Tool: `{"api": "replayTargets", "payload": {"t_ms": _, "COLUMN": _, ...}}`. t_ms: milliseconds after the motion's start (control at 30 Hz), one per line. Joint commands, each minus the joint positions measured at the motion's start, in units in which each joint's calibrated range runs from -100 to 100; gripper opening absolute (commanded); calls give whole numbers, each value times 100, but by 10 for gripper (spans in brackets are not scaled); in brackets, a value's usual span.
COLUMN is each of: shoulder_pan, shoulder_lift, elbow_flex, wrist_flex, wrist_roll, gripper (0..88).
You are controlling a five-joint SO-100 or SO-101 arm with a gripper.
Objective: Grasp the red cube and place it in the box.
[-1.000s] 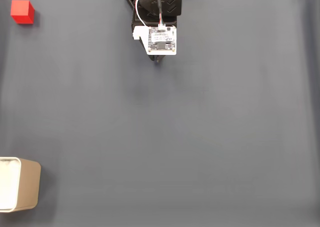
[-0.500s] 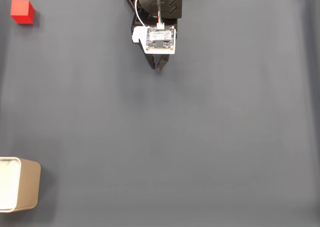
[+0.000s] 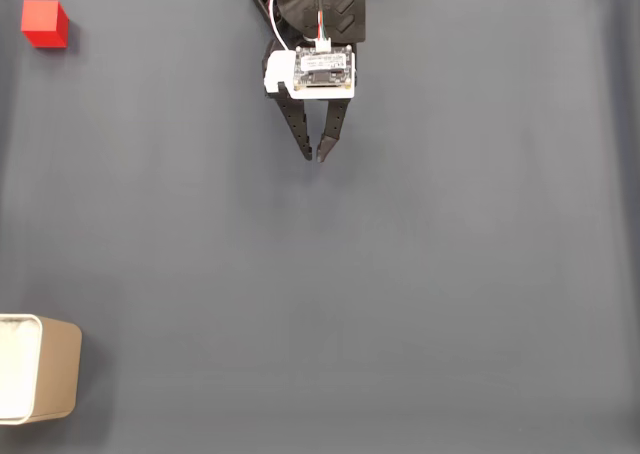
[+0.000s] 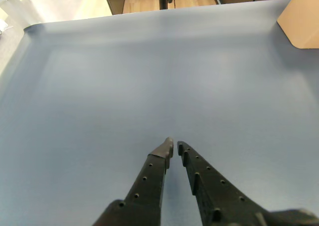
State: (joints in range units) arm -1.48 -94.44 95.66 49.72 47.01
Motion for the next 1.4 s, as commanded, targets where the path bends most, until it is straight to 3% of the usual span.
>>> {"api": "replayTargets", "payload": {"t_ms": 0, "shoulder_pan": 35, "shoulder_lift": 415, "elbow_flex": -761, "wrist_flex": -161, "wrist_roll": -88, "gripper": 0}}
{"api": "replayTargets", "payload": {"t_ms": 800, "shoulder_pan": 127, "shoulder_lift": 2416, "elbow_flex": -3863, "wrist_flex": 520, "wrist_roll": 5, "gripper": 0}}
{"api": "replayTargets", "payload": {"t_ms": 1367, "shoulder_pan": 1015, "shoulder_lift": 3214, "elbow_flex": -4831, "wrist_flex": 700, "wrist_roll": 322, "gripper": 0}}
